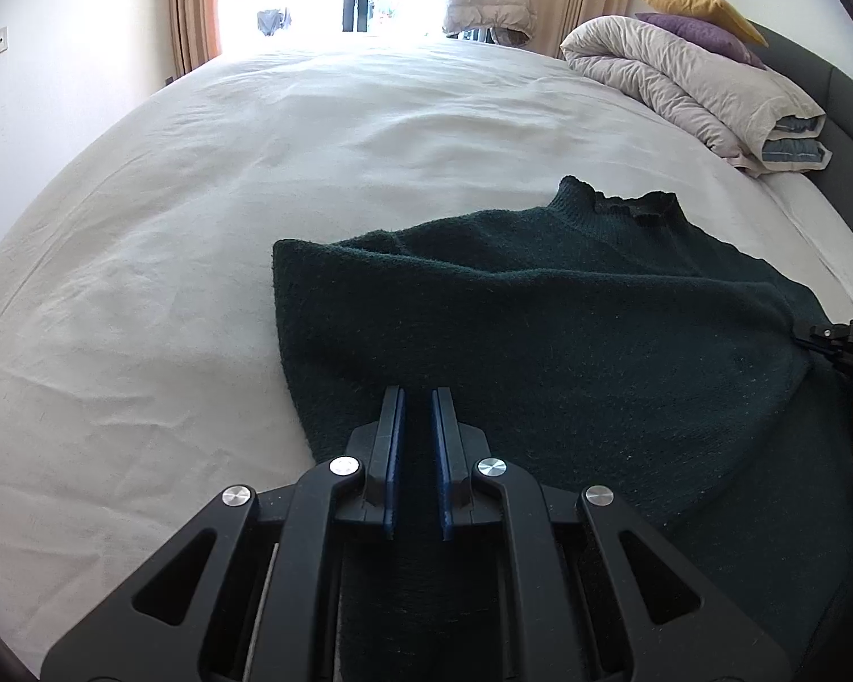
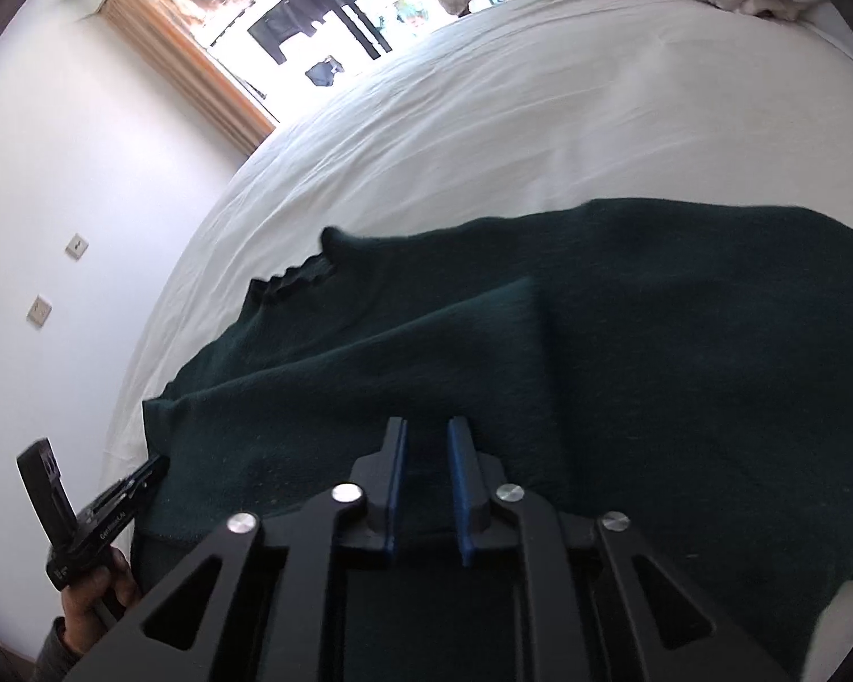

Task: Fold small clothes

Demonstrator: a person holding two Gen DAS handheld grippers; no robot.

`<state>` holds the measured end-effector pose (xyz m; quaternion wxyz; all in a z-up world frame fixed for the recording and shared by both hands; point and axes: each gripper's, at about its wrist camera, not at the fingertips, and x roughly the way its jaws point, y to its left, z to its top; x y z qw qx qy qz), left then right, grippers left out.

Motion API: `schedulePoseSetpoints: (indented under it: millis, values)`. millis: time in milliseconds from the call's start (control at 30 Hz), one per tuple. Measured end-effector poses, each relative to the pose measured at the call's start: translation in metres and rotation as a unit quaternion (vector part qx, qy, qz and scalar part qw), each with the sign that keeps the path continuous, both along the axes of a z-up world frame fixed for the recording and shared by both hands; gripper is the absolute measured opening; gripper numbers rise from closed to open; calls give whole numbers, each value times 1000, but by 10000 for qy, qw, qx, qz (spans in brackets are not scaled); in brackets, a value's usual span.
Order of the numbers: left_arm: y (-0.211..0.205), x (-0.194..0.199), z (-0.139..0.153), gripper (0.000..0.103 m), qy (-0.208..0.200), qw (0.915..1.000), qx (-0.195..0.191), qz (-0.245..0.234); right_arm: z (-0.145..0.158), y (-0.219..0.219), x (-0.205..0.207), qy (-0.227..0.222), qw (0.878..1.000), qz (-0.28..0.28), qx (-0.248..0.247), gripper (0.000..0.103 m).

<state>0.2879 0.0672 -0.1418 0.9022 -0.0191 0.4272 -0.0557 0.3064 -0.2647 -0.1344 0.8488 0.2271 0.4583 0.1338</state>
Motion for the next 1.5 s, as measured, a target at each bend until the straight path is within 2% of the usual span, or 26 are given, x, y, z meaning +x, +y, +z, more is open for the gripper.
schedulePoseSetpoints:
  millis: [33,67,100,167,233,300,433,500,567,667,733,833,933,1000,1067,1133,1167,1267,1367,1400,1467,1500]
  values:
    - [0,0,0,10,-9,10000,43,2,5,-16,-6,-5,9993,-282,-236,13]
    - [-1,0,0,10,-15,10000,83,6,13,-33,-14,-5,9966,-641,-521,32]
    - [-1,0,1,10,-27,9999,129,5,21,-55,-24,-130,9943,-929,-502,39]
    - [-5,-2,5,10,-15,9997,227,-2,35,-106,-50,-364,9896,-1388,-6,56]
    - [-10,-6,12,10,51,9993,365,53,43,-158,-80,-426,9794,-1958,242,60]
    - [-17,-12,23,10,1,9995,300,93,43,-212,-114,-409,9637,-2577,571,60]
    - [-46,-20,33,10,-86,9997,154,-148,14,-305,-188,-186,9118,-3826,1477,60]
    - [-60,-20,31,10,-10,9997,7,-260,-1,-334,-217,-147,8852,-4292,1786,60]
    - [-74,-20,24,10,120,9994,14,-330,-15,-351,-233,-158,8671,-4517,2095,60]
    - [-93,-26,14,10,213,9992,58,-337,-32,-362,-234,-141,8557,-4575,2414,60]
    - [-96,-27,13,10,192,9994,102,-275,-33,-365,-227,-245,8549,-4558,2465,60]
    - [-93,-25,13,10,261,9994,-44,-223,-35,-372,-212,-386,8506,-4562,2585,59]
    - [-88,-23,13,10,309,9992,-191,-172,-38,-381,-197,-448,8448,-4587,2720,52]
    - [-87,-23,12,10,306,9992,-225,-148,-41,-386,-191,-439,8440,-4606,2713,44]
    - [-86,-24,12,10,297,9990,-297,-120,-43,-390,-184,-416,8451,-4594,2703,28]
    - [-81,-23,13,10,307,9983,-498,-86,-42,-391,-182,-389,8462,-4597,2666,14]
    - [-78,-23,15,10,320,9974,-650,-65,-39,-390,-180,-413,8500,-4566,2594,11]
    - [-70,-26,22,10,227,9941,-1059,-52,-16,-376,-175,-542,8709,-4393,2137,10]
    - [-65,-28,31,10,83,9912,-1321,-73,18,-346,-156,-713,9000,-3973,1646,9]
    - [-63,-27,35,18,72,9897,-1426,-64,33,-330,-146,-787,9118,-3760,1450,9]
    - [-57,-28,41,50,18,9853,-1707,-25,64,-288,-125,-968,9357,-3226,1048,9]
    - [-52,-30,44,71,-50,9814,-1919,-4,80,-263,-113,-1075,9467,-2916,843,9]
